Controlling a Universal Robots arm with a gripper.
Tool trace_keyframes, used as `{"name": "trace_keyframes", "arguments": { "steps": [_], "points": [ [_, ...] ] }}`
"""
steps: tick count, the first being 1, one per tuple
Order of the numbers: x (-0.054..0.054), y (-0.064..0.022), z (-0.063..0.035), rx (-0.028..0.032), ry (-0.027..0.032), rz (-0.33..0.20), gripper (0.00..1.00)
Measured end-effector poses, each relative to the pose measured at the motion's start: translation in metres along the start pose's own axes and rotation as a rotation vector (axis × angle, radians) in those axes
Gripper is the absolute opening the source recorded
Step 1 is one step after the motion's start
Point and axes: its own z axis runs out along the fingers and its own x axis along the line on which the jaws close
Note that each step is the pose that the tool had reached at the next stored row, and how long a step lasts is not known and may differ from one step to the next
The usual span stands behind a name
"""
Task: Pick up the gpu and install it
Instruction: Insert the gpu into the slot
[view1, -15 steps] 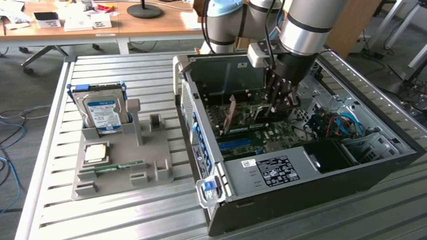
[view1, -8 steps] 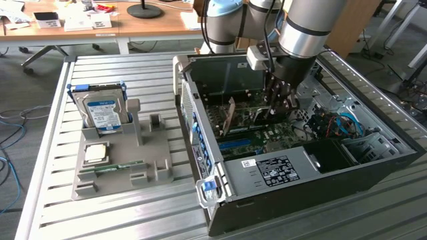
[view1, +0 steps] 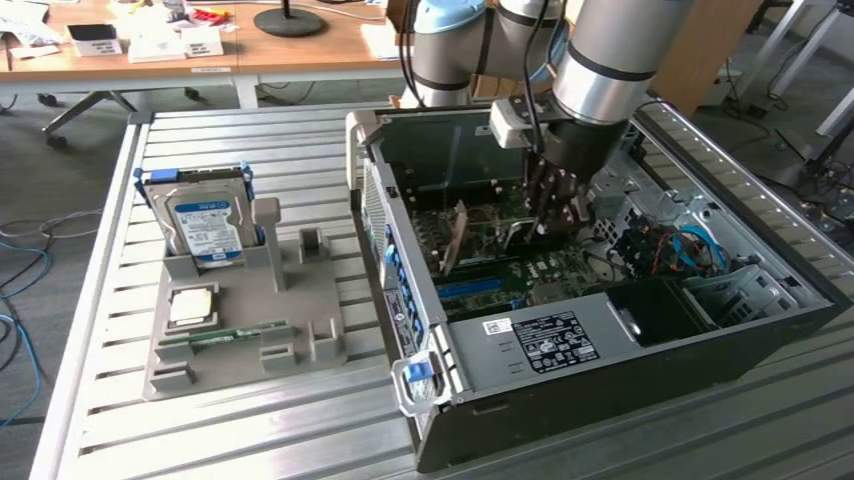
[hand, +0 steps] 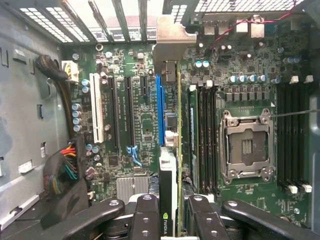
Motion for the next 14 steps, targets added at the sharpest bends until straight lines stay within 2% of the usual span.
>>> {"name": "trace_keyframes", "arguments": {
  "steps": [14],
  "points": [
    [0.0027,0.0092,0.0065,0.0,0.0005,0.0,0.27]
  ]
}}
